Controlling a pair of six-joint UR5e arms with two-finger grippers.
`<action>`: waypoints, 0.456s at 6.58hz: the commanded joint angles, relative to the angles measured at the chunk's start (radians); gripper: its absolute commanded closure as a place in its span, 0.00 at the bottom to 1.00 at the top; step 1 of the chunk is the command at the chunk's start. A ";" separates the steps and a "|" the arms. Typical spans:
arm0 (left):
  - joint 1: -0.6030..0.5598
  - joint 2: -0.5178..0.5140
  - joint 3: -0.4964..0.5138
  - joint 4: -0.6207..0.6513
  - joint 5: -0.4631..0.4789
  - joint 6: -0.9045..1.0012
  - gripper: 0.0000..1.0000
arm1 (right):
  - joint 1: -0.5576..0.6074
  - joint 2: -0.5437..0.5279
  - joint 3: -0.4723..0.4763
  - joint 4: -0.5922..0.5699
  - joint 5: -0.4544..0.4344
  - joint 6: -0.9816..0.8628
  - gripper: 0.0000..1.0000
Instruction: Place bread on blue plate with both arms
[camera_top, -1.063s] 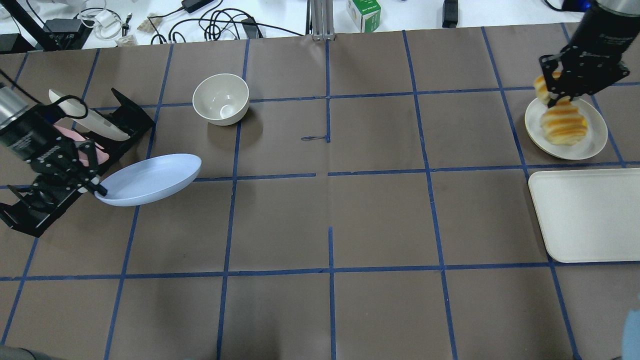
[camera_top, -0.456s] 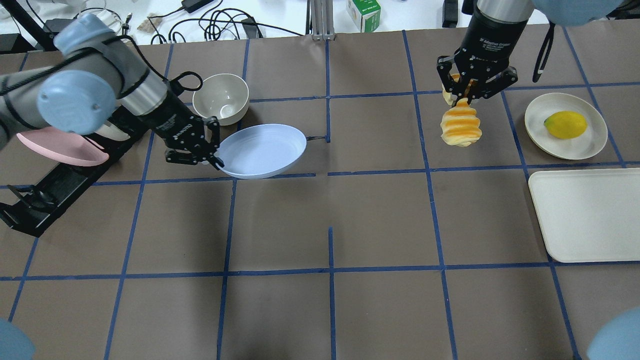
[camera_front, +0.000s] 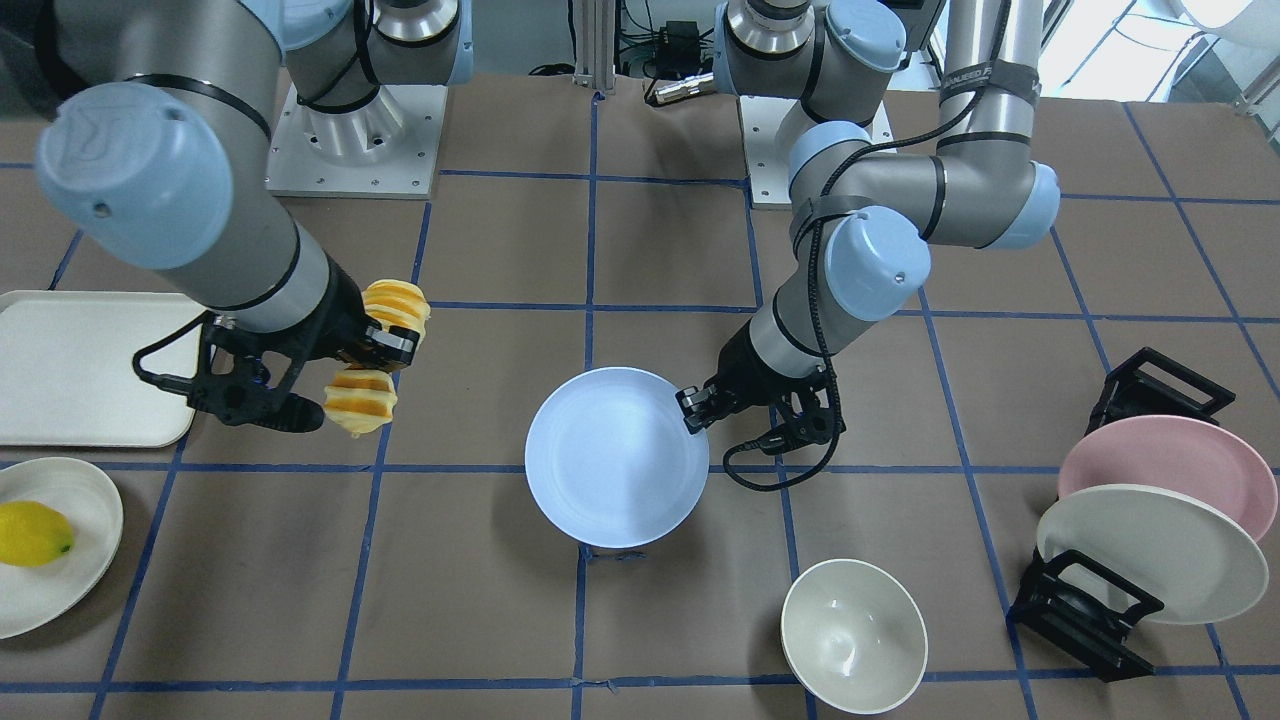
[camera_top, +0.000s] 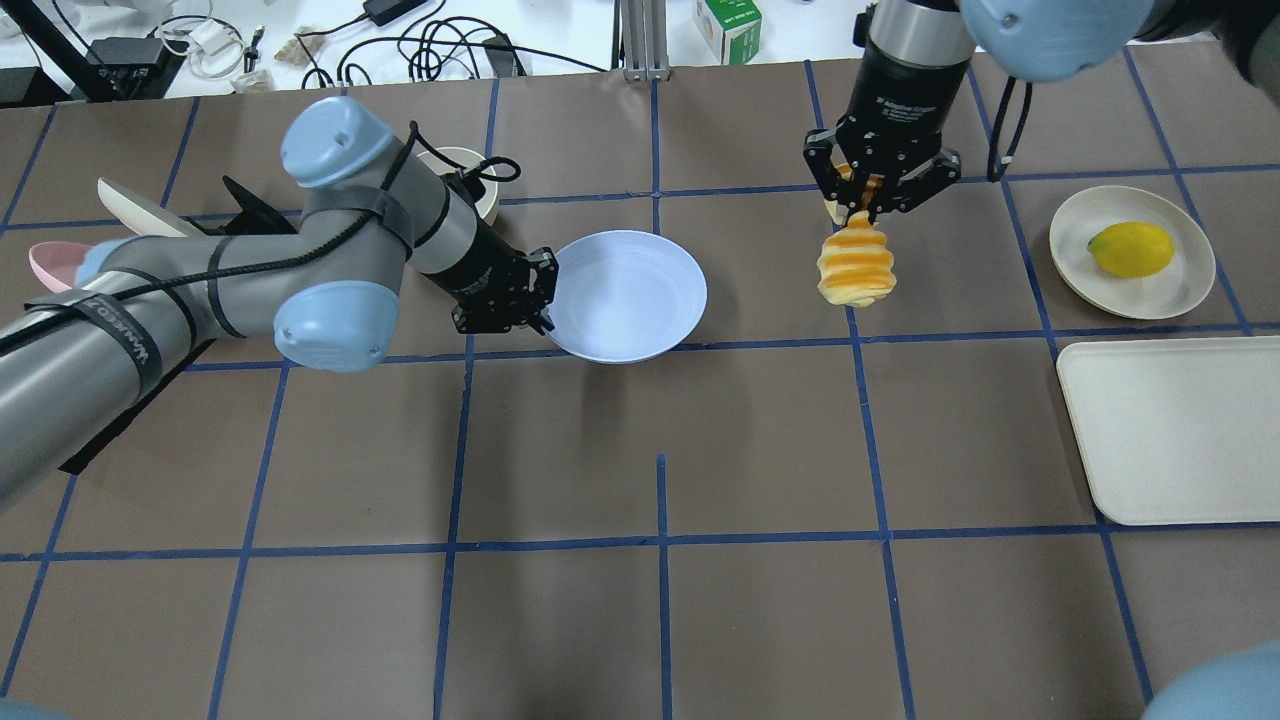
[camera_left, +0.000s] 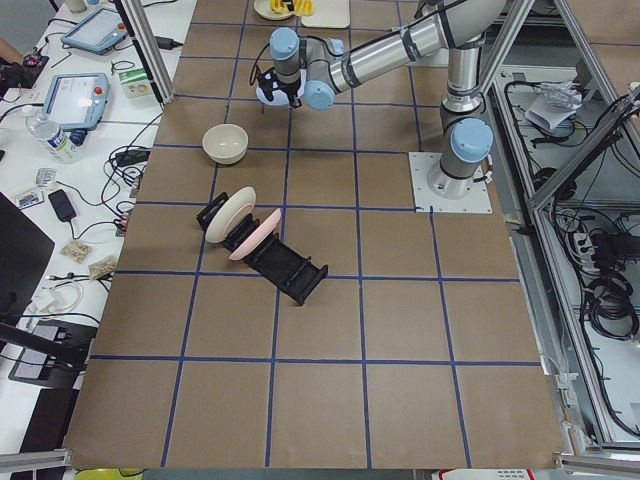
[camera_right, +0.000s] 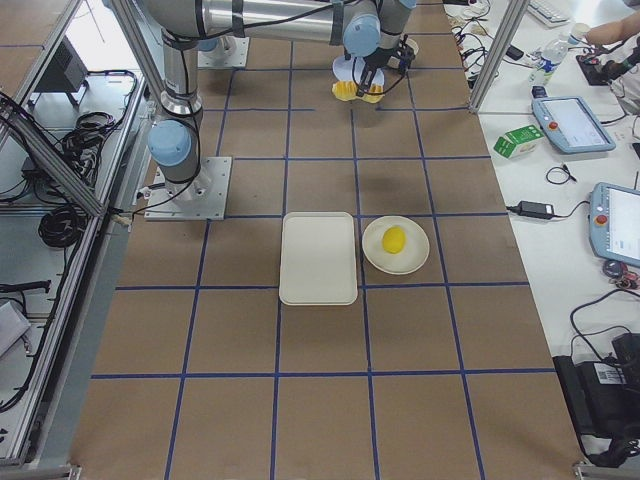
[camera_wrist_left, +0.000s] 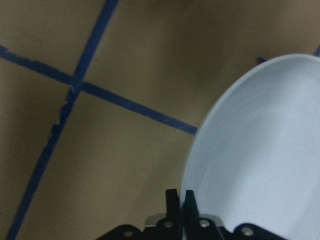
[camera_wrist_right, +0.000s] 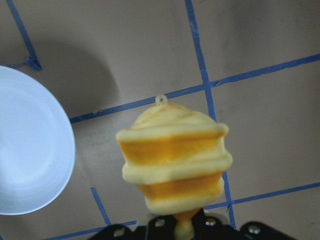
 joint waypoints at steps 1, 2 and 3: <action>-0.039 -0.050 -0.035 0.108 0.029 -0.009 1.00 | 0.076 0.015 0.033 -0.093 -0.001 0.042 1.00; -0.047 -0.072 -0.035 0.113 0.029 -0.008 1.00 | 0.102 0.016 0.059 -0.145 -0.001 0.045 1.00; -0.047 -0.084 -0.032 0.116 0.029 0.003 1.00 | 0.135 0.024 0.079 -0.195 -0.002 0.067 1.00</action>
